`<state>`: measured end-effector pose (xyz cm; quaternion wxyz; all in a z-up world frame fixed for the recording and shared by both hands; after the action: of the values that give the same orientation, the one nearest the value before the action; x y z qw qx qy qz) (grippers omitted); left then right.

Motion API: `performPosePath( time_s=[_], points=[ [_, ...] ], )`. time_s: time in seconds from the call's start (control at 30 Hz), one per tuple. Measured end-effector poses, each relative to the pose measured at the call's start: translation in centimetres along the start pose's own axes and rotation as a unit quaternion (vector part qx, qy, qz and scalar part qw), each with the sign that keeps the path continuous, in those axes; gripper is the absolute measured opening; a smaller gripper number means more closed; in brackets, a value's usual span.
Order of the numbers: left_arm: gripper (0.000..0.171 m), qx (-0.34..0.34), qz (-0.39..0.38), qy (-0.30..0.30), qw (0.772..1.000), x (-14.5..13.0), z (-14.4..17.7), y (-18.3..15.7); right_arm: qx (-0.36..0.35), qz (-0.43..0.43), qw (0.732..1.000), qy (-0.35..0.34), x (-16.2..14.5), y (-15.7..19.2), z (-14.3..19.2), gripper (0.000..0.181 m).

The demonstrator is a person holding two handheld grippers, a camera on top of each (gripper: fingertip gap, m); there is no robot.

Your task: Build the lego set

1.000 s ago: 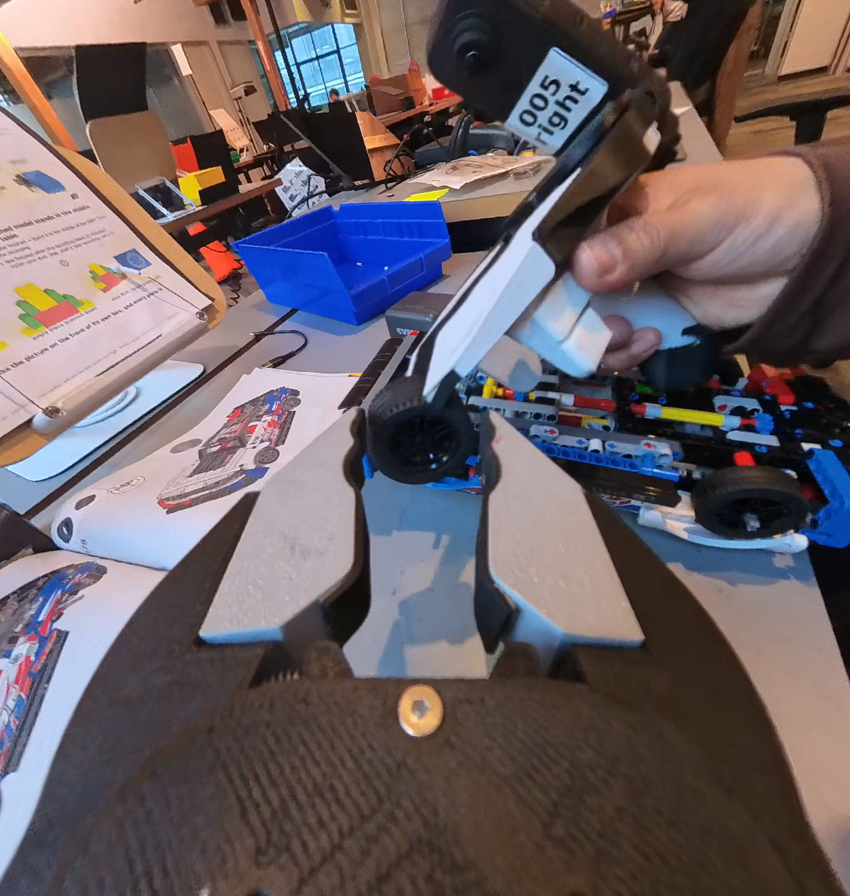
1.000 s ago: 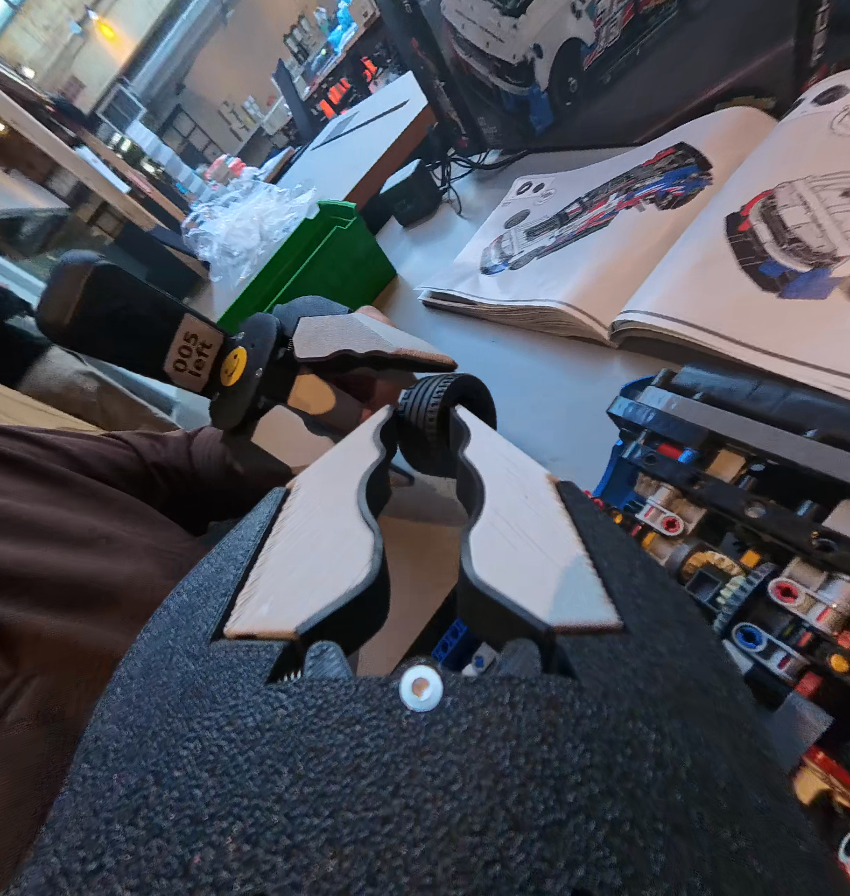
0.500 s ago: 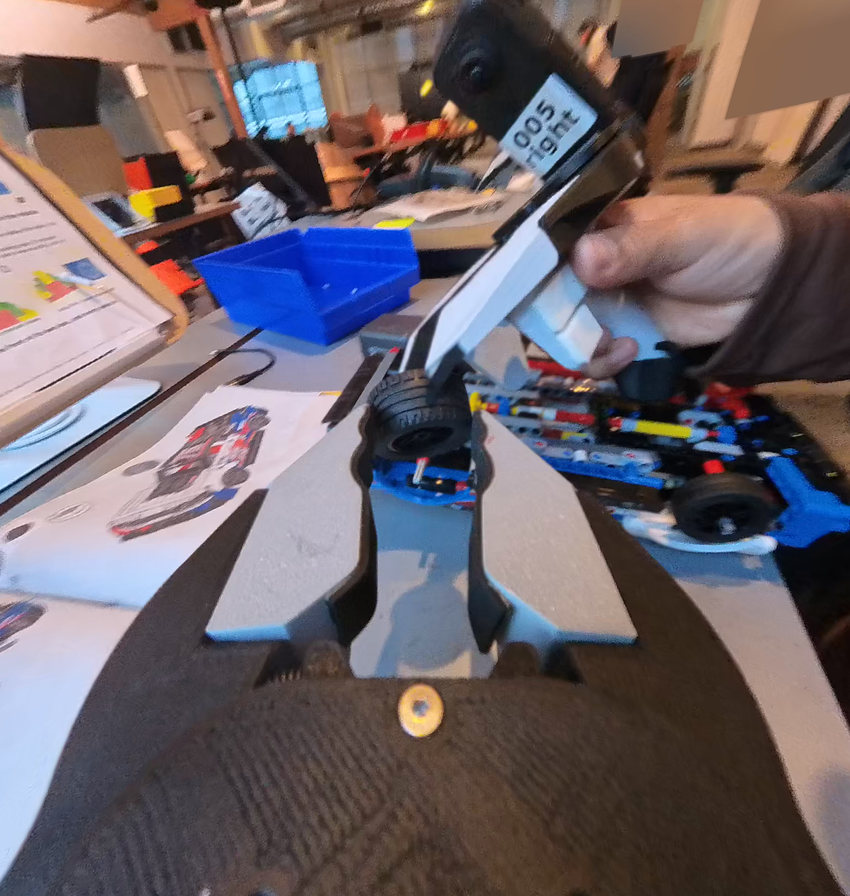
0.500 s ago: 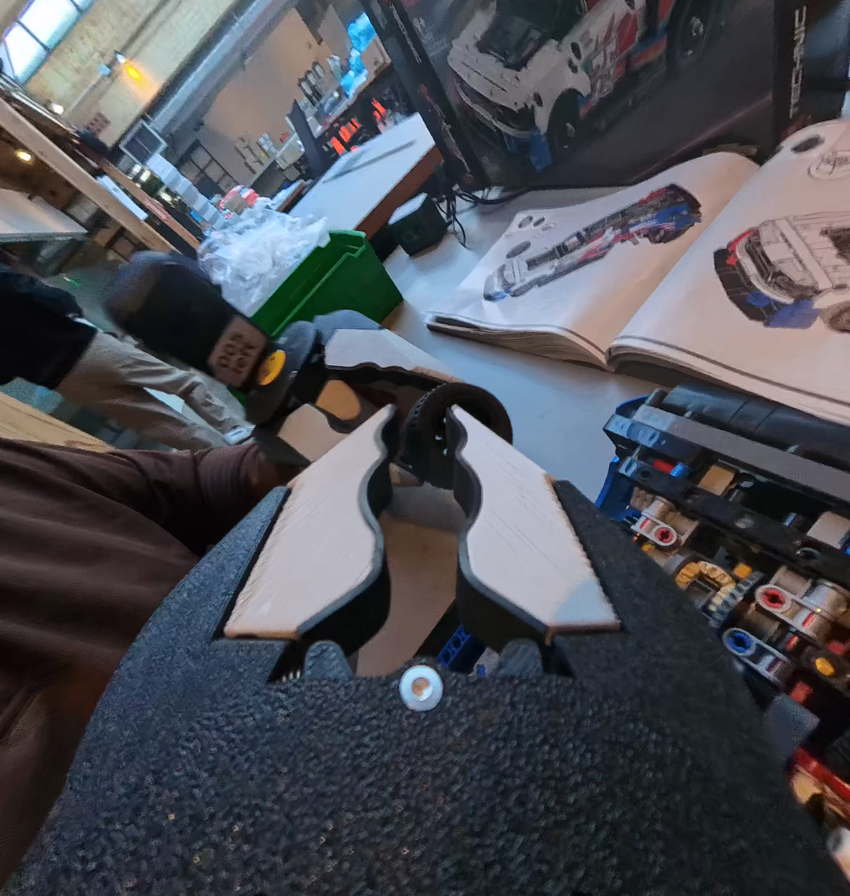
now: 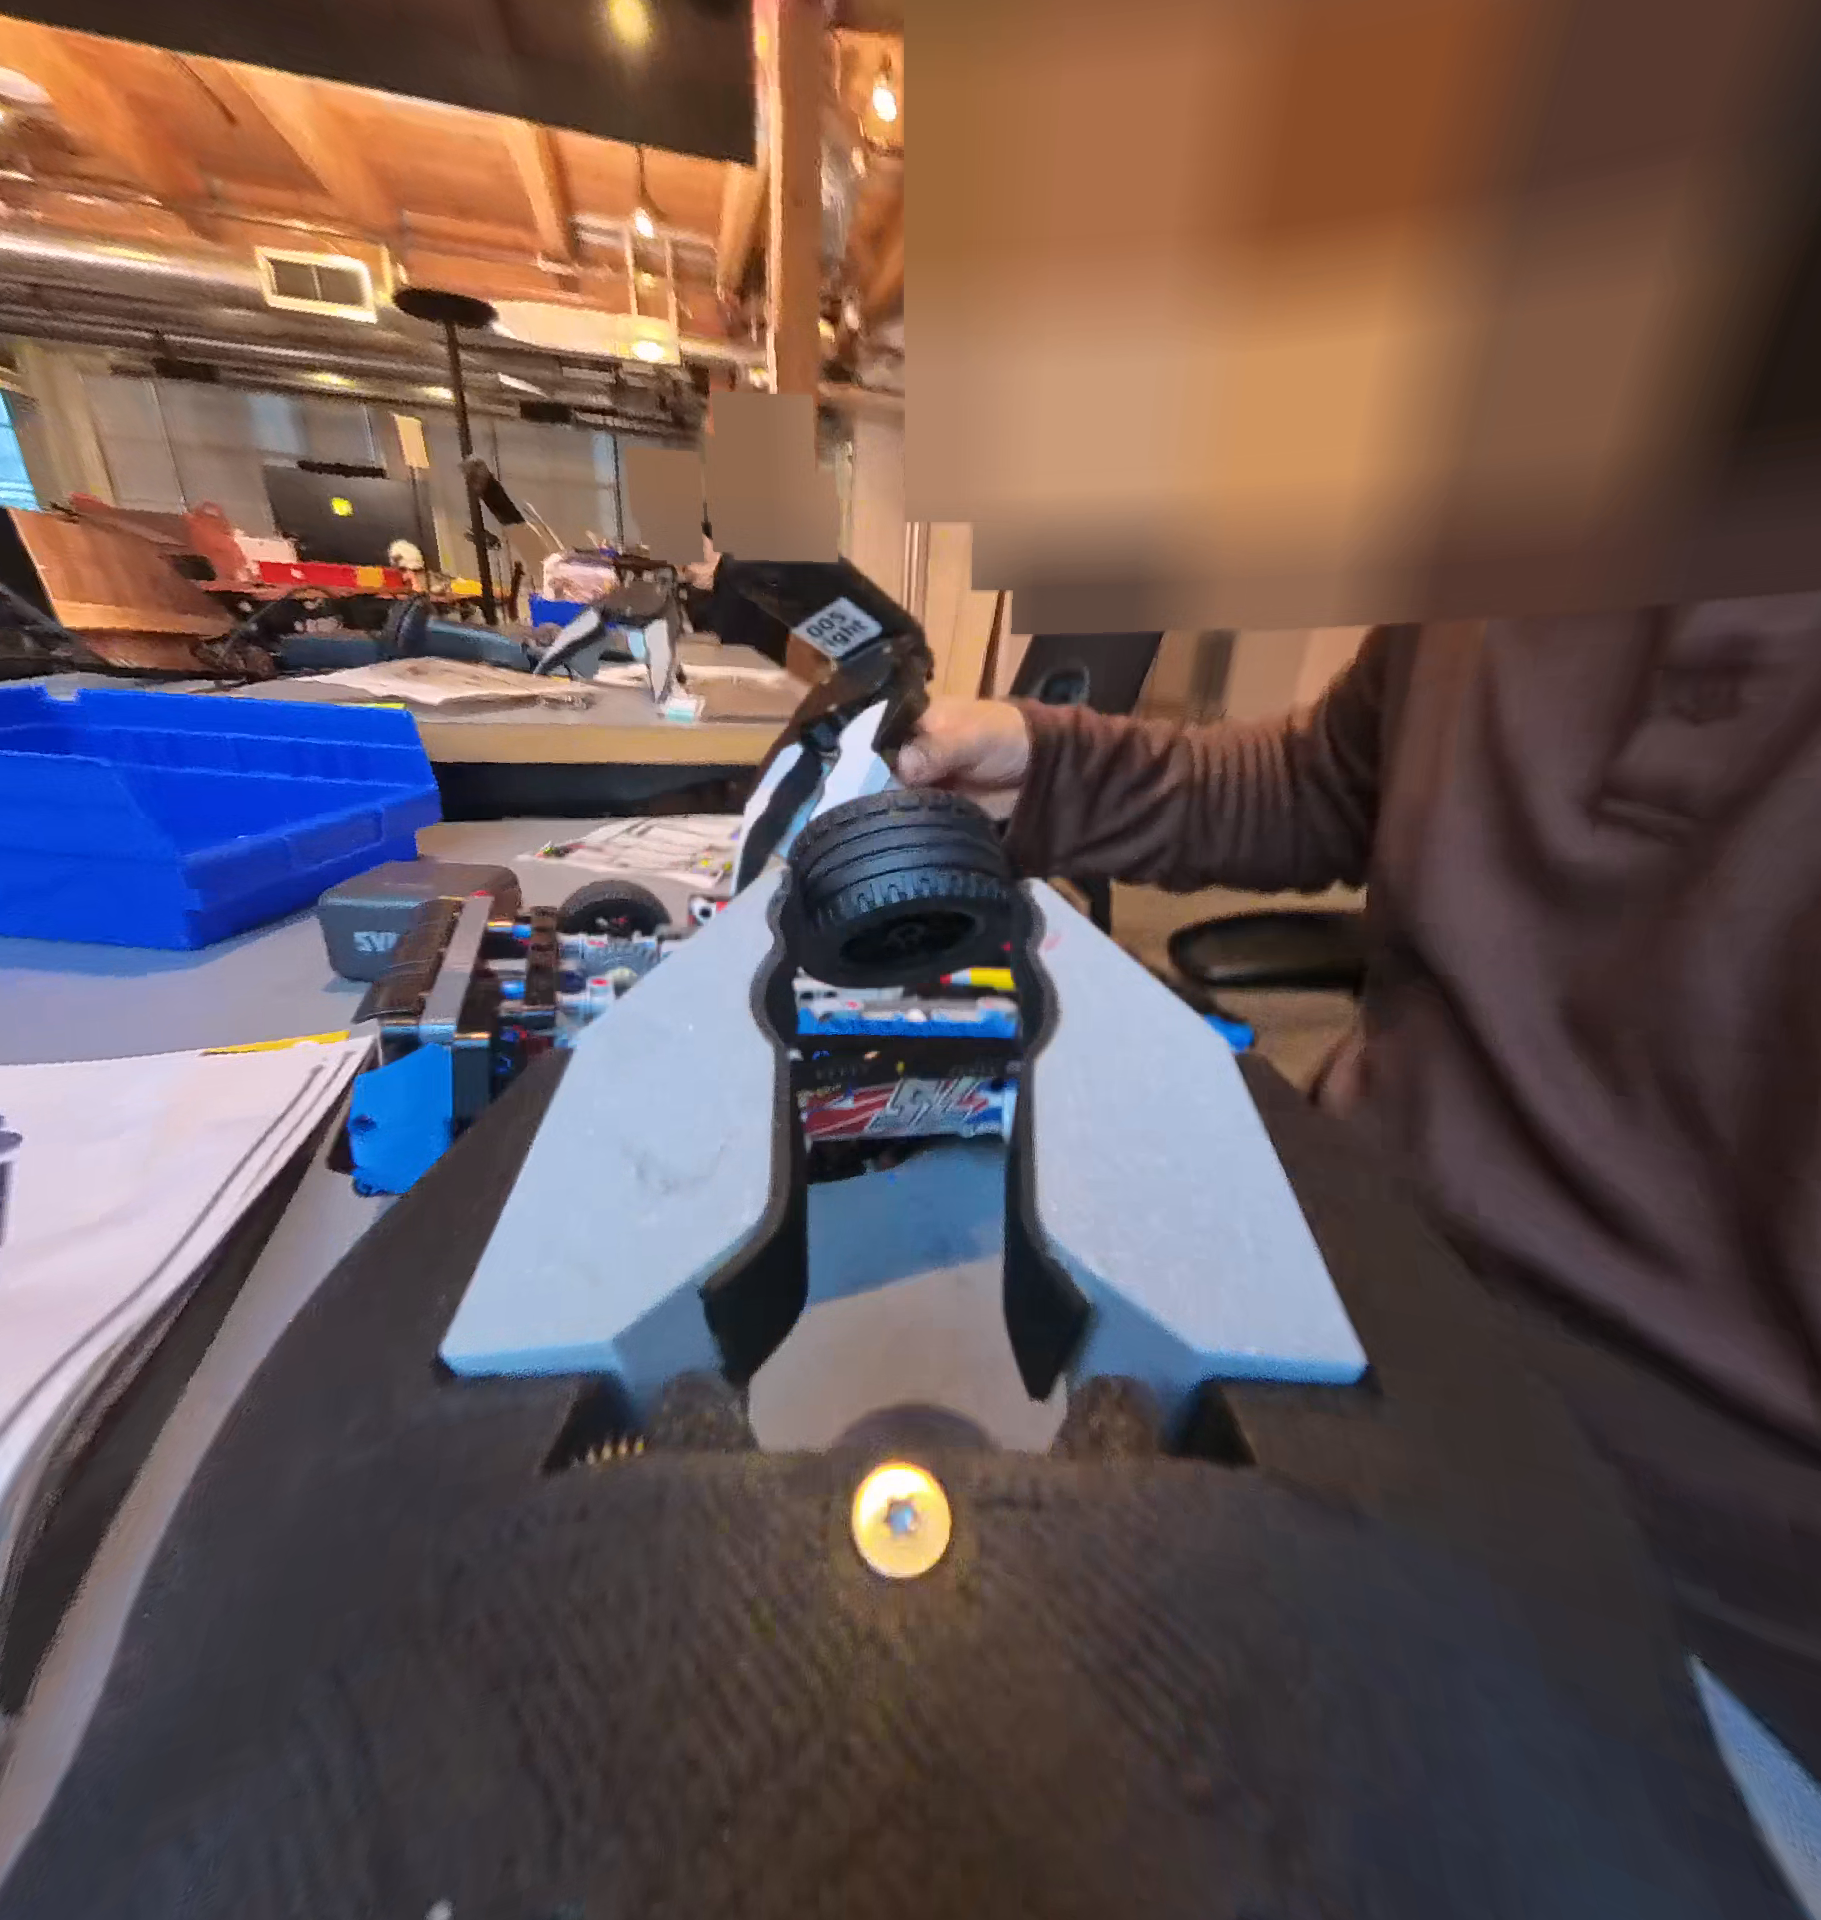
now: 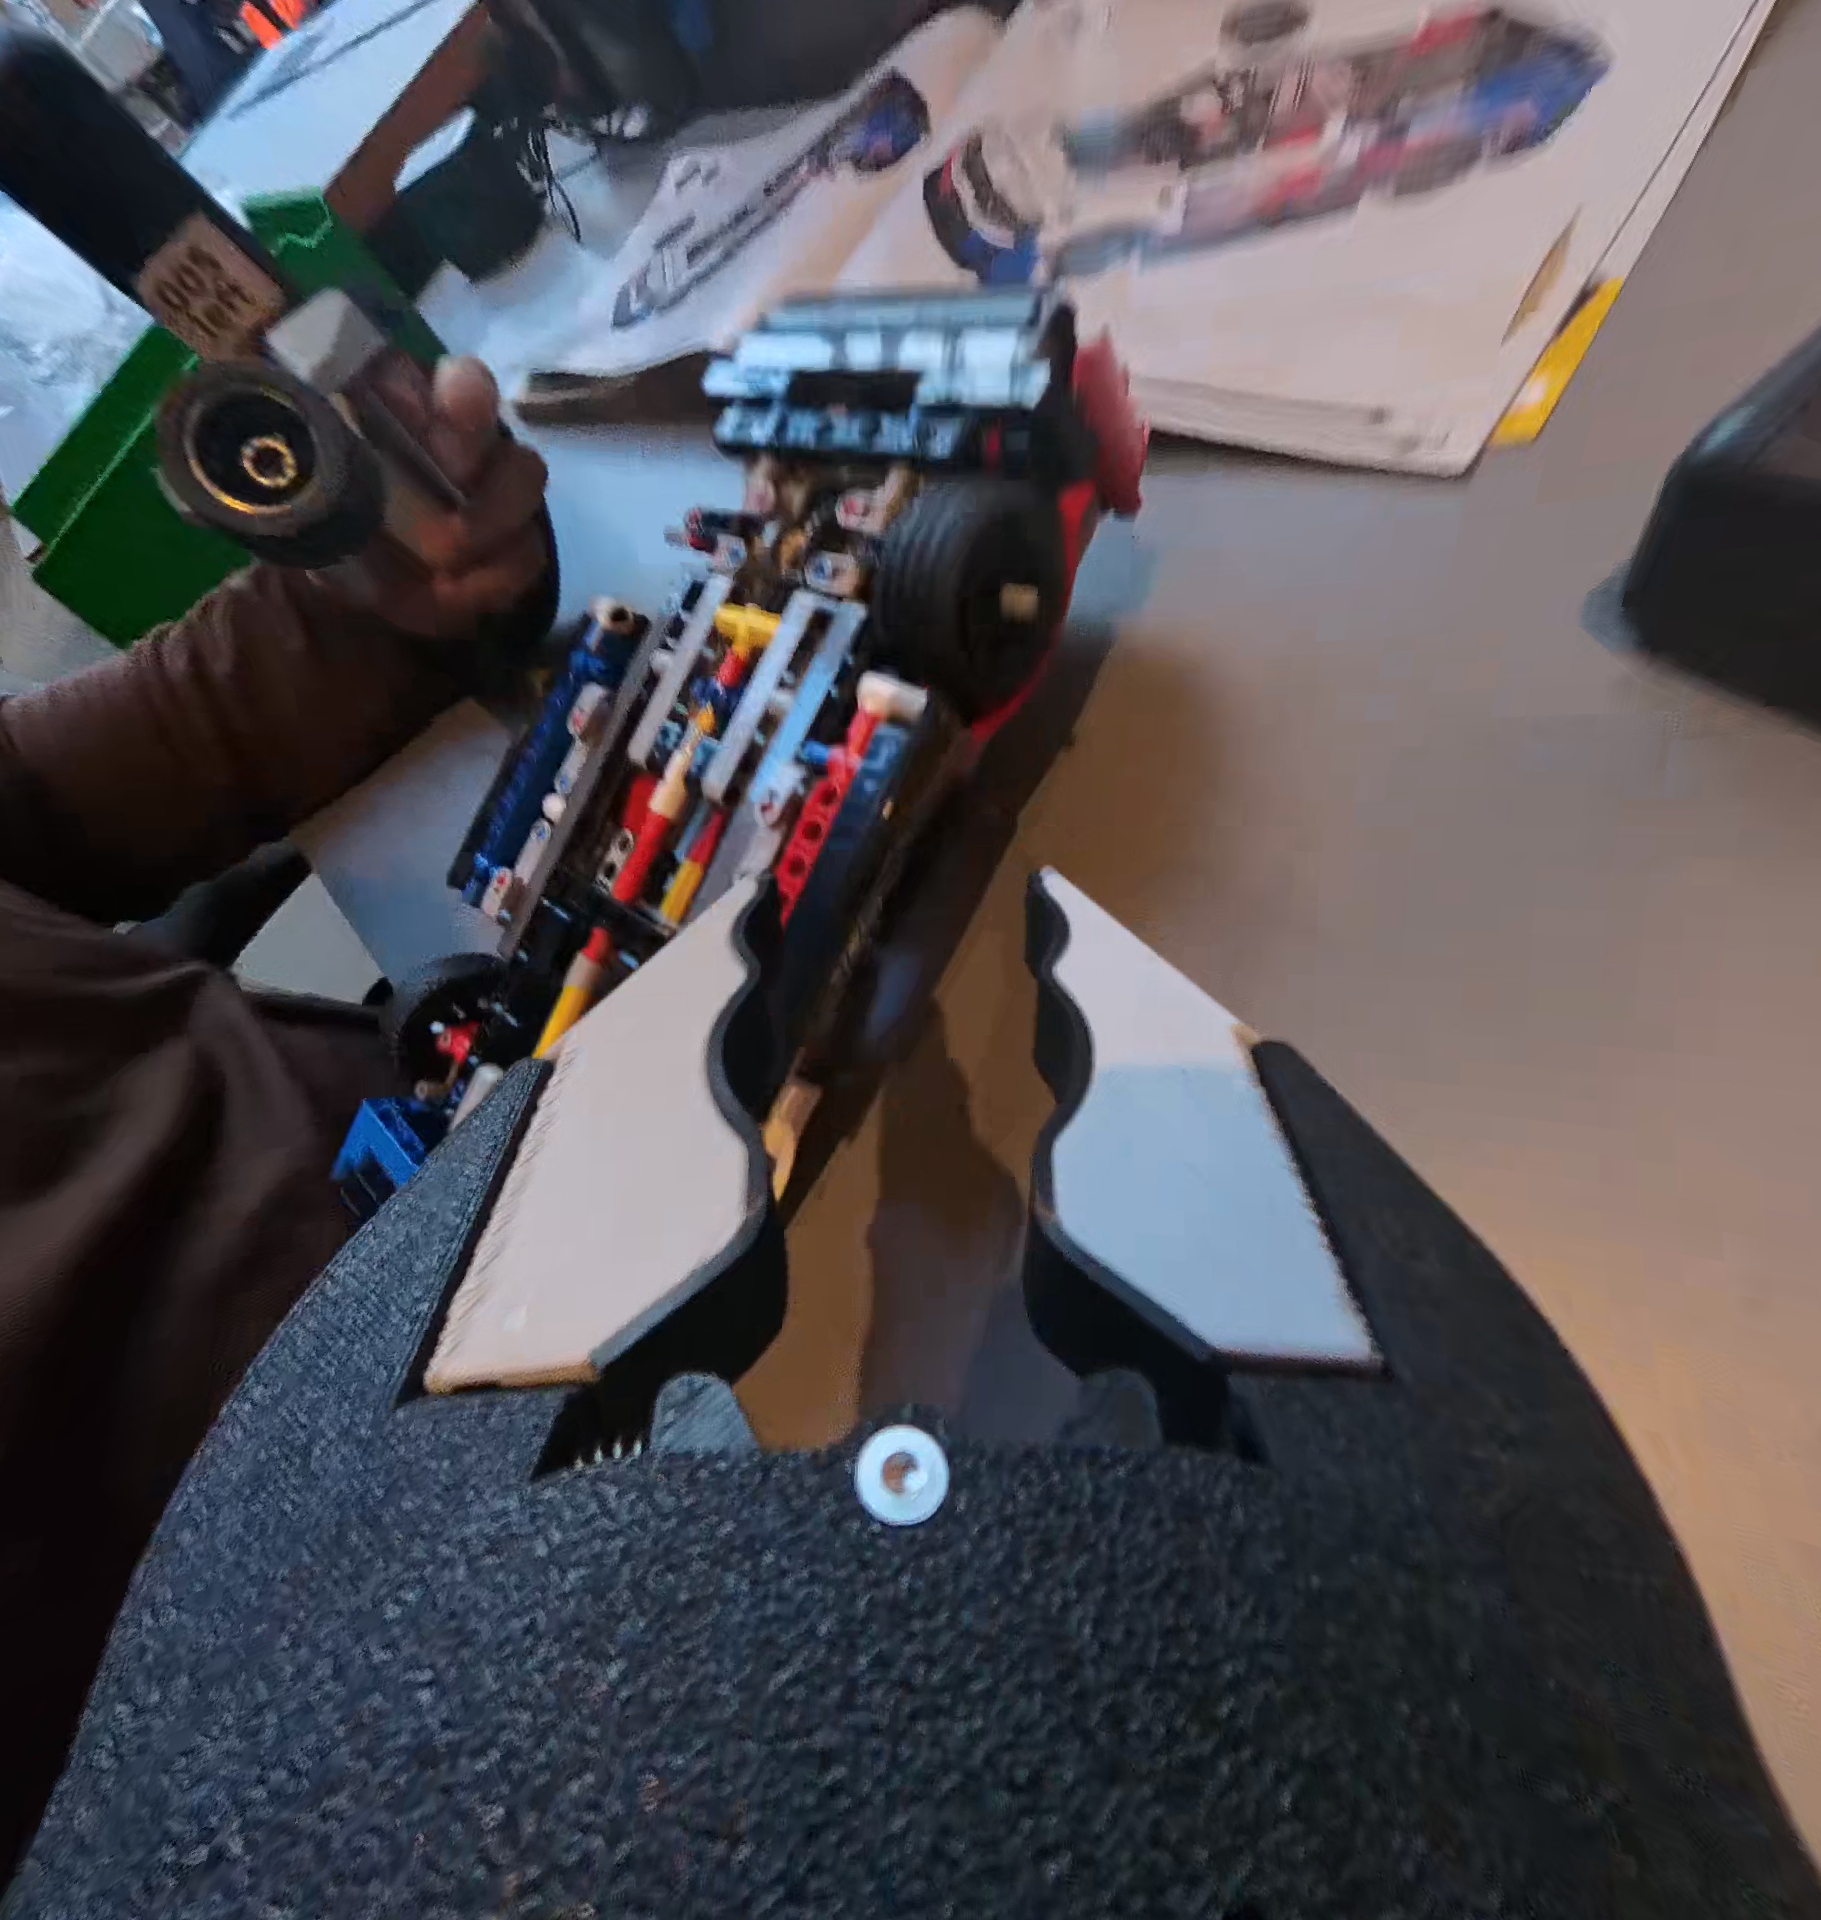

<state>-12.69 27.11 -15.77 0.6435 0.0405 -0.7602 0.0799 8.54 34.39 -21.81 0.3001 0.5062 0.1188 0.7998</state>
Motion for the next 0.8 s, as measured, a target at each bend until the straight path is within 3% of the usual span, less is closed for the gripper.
performPosePath(
  time_s=[0.07,0.13,0.2,0.3,0.43,0.6,0.67,0.8],
  points=[
    [0.037,0.001,-0.055,0.025,0.998,-0.5,-0.4,-0.6,0.029,-0.018,0.999,0.009,-1.4,0.4,-1.1,0.043],
    [0.037,0.003,-0.097,0.034,0.995,-0.5,-0.6,-1.1,0.076,-0.036,0.996,-0.014,-1.4,1.6,-1.6,0.021],
    [0.036,0.010,-0.132,0.031,0.991,-0.3,-0.5,-1.4,0.081,-0.044,0.995,-0.021,-1.5,2.0,-1.7,0.019],
    [0.037,0.006,-0.153,0.014,0.988,0.3,-0.3,-2.0,0.091,-0.049,0.995,-0.013,-2.1,3.4,-2.4,0.040],
    [0.037,-0.012,-0.154,-0.002,0.988,1.1,-0.3,-2.8,0.052,0.002,0.998,0.022,-3.0,3.7,-2.8,0.039],
    [0.037,-0.031,-0.153,-0.011,0.988,1.8,-0.2,-2.9,-0.042,0.138,0.990,-0.008,1.4,4.6,0.1,0.046],
    [0.037,-0.033,-0.169,-0.013,0.985,2.1,-0.9,-3.0,-0.010,0.196,0.980,-0.018,3.2,8.0,-1.0,0.048],
    [0.037,-0.018,-0.237,-0.010,0.971,3.2,-2.7,-3.7,0.130,0.180,0.974,-0.034,4.8,14.7,-5.4,0.061]
  ],
)
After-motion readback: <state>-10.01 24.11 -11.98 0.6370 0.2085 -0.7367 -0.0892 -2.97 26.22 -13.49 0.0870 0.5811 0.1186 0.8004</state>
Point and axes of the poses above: each gripper's, where its closed fingertips meet, z back along the fingers, x out of its top, y = z × x across the jaws, the point moved 2 cm from there along z, back along the fingers, and after that the axes turned 5 degrees about x, right-handed, at the moved point
